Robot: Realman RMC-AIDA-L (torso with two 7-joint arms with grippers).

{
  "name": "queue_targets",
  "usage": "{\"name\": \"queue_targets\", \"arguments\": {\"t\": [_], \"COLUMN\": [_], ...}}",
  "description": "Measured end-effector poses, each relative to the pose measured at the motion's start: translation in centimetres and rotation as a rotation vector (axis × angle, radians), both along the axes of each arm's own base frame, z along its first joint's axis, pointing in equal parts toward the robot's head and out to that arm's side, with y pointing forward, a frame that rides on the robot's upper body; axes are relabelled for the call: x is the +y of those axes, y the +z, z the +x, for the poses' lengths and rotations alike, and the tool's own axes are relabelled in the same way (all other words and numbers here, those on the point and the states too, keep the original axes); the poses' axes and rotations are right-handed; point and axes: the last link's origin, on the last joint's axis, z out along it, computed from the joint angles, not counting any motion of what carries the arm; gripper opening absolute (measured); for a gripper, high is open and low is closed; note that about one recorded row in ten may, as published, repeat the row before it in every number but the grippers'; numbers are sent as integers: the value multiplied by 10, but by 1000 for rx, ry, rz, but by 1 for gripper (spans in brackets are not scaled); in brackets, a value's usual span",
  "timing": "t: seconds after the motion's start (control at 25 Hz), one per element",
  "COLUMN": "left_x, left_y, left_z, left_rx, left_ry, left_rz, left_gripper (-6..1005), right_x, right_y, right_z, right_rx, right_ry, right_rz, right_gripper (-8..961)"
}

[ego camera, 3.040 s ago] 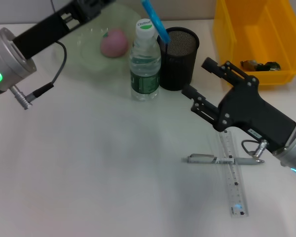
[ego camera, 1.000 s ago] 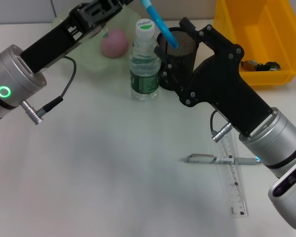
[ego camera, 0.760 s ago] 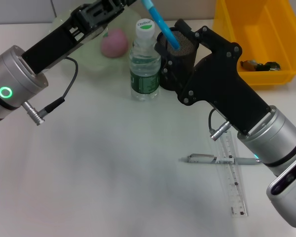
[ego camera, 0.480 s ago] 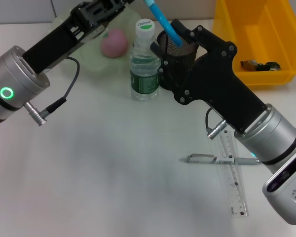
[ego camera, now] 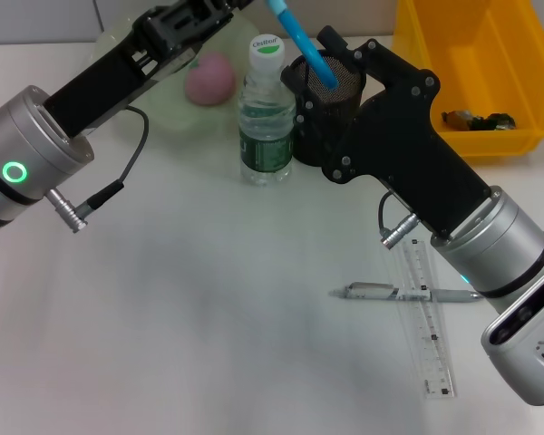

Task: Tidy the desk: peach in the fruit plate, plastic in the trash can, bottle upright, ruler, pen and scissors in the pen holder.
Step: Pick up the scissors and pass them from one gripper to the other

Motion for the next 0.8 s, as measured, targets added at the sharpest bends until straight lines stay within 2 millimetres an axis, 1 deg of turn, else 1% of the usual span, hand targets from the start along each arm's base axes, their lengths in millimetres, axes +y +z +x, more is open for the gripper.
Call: {"name": "queue_targets", "arguments": {"t": [0.28, 0.72, 0.8], "left_x": [0, 1, 1], "left_y": [-2, -3, -3], "left_z": [0, 1, 1], "left_rx": [5, 5, 5], "left_ry": [1, 4, 3], "left_rz": [-5, -9, -10], "left_gripper": [222, 222, 222], "right_x": [-1, -1, -1], "right_y": [-1, -1, -1], "right_z": [-1, -1, -1], "right_rx": [-2, -8, -9], "right_ry": [11, 18, 18], "right_rz": [-5, 0, 1], "right_gripper": [320, 136, 134]}}
